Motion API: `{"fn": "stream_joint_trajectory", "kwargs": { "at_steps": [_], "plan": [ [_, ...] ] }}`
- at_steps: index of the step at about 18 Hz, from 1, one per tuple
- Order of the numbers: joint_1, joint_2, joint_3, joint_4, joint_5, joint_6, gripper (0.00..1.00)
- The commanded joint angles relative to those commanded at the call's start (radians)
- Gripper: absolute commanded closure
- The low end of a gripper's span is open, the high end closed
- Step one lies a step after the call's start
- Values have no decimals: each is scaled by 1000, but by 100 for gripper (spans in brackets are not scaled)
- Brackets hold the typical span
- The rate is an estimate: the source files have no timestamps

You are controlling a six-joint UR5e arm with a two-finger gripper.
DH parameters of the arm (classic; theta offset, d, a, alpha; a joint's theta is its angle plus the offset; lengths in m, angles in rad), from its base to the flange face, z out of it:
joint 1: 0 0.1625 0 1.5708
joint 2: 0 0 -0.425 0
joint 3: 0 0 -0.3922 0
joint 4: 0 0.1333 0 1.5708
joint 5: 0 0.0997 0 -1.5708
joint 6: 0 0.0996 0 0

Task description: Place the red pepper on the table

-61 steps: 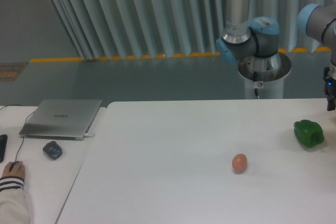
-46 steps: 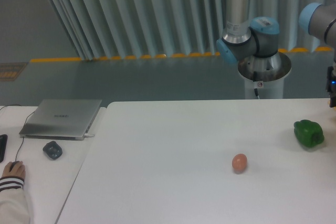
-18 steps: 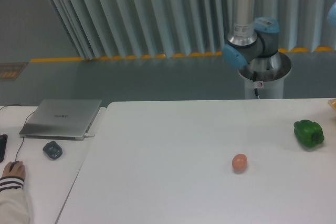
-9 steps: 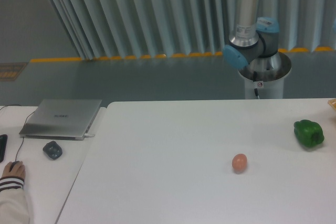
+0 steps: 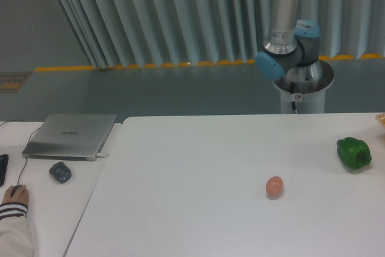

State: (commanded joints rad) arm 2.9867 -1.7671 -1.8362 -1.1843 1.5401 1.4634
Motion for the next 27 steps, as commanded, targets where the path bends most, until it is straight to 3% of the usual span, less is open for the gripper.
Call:
{"fn": "stream_joint_trajectory", "kwargs": {
  "at_steps": [11,13,16,20,27],
  "plan": [
    [2,-43,-3,6,2,-5,1],
    [2,-41,3,5,2,2,10],
    [0,-41,8,5,2,0,44],
    [-3,-32,58,-14,3,3,50],
    [-44,8,127,-93,-12,-5,50]
  ]
}}
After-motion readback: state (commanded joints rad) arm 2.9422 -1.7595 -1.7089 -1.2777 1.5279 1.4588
